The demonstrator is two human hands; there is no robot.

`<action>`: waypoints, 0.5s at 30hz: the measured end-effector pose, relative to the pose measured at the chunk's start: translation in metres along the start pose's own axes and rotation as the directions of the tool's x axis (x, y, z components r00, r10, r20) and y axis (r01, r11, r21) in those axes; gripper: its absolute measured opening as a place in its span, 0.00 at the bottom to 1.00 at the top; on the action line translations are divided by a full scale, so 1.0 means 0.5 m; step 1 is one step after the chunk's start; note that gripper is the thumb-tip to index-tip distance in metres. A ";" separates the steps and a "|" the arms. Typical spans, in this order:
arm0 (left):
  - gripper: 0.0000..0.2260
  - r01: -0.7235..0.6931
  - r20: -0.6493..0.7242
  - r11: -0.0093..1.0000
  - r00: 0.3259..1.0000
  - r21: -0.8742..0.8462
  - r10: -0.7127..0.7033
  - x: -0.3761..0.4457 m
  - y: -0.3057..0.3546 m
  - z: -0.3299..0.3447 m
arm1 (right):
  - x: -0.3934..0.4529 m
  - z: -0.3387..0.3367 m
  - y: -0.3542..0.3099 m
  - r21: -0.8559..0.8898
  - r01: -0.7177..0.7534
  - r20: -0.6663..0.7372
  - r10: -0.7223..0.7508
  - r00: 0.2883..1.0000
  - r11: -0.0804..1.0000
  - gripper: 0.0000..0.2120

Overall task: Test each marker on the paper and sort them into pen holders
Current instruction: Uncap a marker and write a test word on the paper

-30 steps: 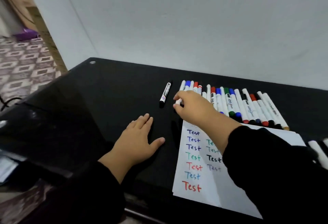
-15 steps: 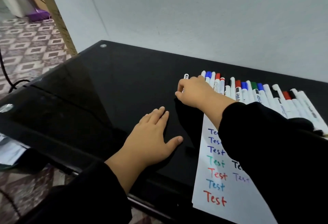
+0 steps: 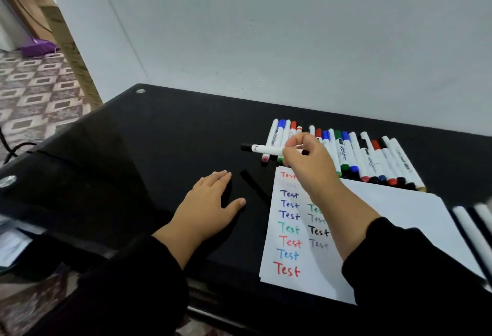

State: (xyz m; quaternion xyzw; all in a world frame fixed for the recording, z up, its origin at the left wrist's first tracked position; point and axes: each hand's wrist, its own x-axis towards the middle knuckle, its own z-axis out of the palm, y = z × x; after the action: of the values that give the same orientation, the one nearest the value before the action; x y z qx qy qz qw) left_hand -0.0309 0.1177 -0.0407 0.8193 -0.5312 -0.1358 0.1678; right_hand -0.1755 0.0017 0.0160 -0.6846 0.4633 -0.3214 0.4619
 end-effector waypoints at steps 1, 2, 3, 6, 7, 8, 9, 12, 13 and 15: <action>0.29 0.017 -0.027 0.998 0.999 -0.057 -0.019 -0.005 0.004 -0.001 | -0.017 -0.018 0.001 0.063 -0.033 -0.024 0.034 0.999 0.997 0.04; 0.27 0.032 -0.052 0.992 0.998 -0.124 -0.039 -0.010 0.014 -0.002 | -0.034 -0.039 0.005 0.127 -0.055 -0.045 0.061 0.997 0.990 0.03; 0.26 0.039 -0.071 0.981 0.996 -0.190 -0.053 -0.017 0.026 -0.002 | -0.049 -0.058 0.008 0.192 -0.069 -0.061 0.083 0.995 0.979 0.04; 0.21 0.004 -0.072 0.938 0.997 -0.346 -0.031 -0.040 0.084 -0.004 | -0.090 -0.110 0.022 0.363 -0.122 -0.110 0.173 0.979 0.924 0.06; 0.20 -0.012 -0.056 0.924 0.998 -0.383 -0.011 -0.048 0.108 -0.004 | -0.103 -0.125 0.027 0.394 -0.138 -0.127 0.203 0.971 0.909 0.06; 0.19 -0.020 -0.035 0.913 0.999 -0.408 0.007 -0.055 0.130 -0.005 | -0.114 -0.137 0.033 0.417 -0.150 -0.142 0.228 0.963 0.896 0.06; 0.18 -0.013 0.000 0.904 1.000 -0.428 0.014 -0.062 0.149 -0.006 | -0.123 -0.146 0.038 0.438 -0.157 -0.156 0.247 0.956 0.885 0.06; 0.15 0.048 0.130 0.865 0.991 -0.499 0.020 -0.073 0.200 0.005 | -0.146 -0.175 0.056 0.502 -0.154 -0.208 0.291 0.934 0.851 0.06; 0.15 0.063 0.154 0.850 0.988 -0.523 0.021 -0.076 0.212 0.011 | -0.152 -0.184 0.061 0.518 -0.150 -0.219 0.300 0.928 0.842 0.06; 0.14 0.094 0.191 0.823 0.981 -0.561 0.017 -0.081 0.228 0.019 | -0.160 -0.197 0.071 0.543 -0.142 -0.225 0.306 0.925 0.828 0.06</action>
State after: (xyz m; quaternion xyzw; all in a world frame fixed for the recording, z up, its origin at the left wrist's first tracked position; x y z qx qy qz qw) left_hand -0.1449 0.1101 0.0001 0.7265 -0.4635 -0.3672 0.3501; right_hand -0.3023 0.0379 0.0181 -0.4180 0.5030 -0.4773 0.5870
